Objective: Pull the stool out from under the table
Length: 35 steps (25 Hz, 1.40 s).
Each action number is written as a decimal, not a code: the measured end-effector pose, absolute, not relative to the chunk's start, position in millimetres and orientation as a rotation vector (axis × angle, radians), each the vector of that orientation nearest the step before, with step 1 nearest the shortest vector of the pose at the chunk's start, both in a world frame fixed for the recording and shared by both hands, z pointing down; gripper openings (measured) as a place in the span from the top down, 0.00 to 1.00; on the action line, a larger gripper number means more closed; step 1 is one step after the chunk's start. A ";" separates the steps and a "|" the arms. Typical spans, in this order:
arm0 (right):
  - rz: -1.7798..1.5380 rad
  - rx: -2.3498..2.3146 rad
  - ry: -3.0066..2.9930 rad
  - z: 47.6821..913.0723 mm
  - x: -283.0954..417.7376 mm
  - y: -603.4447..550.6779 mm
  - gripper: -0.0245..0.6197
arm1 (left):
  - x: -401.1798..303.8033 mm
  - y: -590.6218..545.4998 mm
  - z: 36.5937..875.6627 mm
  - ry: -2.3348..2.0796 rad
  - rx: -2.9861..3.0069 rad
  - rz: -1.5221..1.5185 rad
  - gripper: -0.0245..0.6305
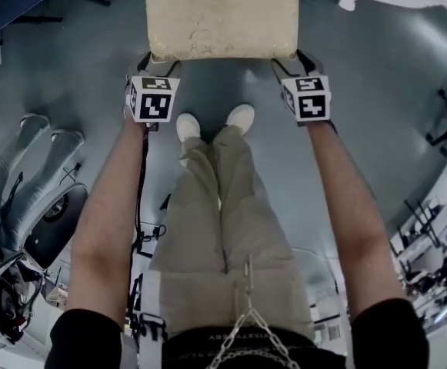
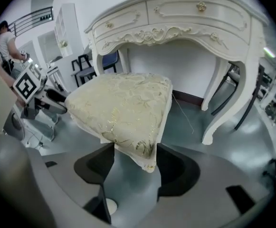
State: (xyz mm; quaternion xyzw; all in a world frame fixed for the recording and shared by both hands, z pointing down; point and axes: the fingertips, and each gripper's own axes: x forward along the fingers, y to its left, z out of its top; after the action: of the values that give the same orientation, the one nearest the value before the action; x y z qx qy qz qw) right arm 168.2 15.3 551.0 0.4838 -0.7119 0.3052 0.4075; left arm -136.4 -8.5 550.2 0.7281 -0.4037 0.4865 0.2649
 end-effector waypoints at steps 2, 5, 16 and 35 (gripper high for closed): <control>0.786 1.333 -1.816 532.2 169.2 14.3 0.53 | -140.0 -9.0 527.9 -1.192 2.006 1.217 0.50; 0.754 1.540 -1.841 485.1 168.8 15.8 0.87 | -141.7 -9.0 478.6 -1.311 2.103 1.059 0.54; 0.383 1.758 -2.171 260.7 88.1 36.4 0.96 | -136.6 -10.1 223.3 -1.489 2.477 0.533 0.96; 0.257 1.848 -2.246 166.1 65.4 65.3 0.96 | -113.6 14.0 142.7 -1.459 2.672 0.443 0.96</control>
State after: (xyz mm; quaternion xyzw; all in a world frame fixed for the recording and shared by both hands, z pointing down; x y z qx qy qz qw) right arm 65.4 65.3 166.1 0.6290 -0.7645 0.0876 0.1106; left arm -113.6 14.0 142.7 0.8682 -0.4739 0.1439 0.0325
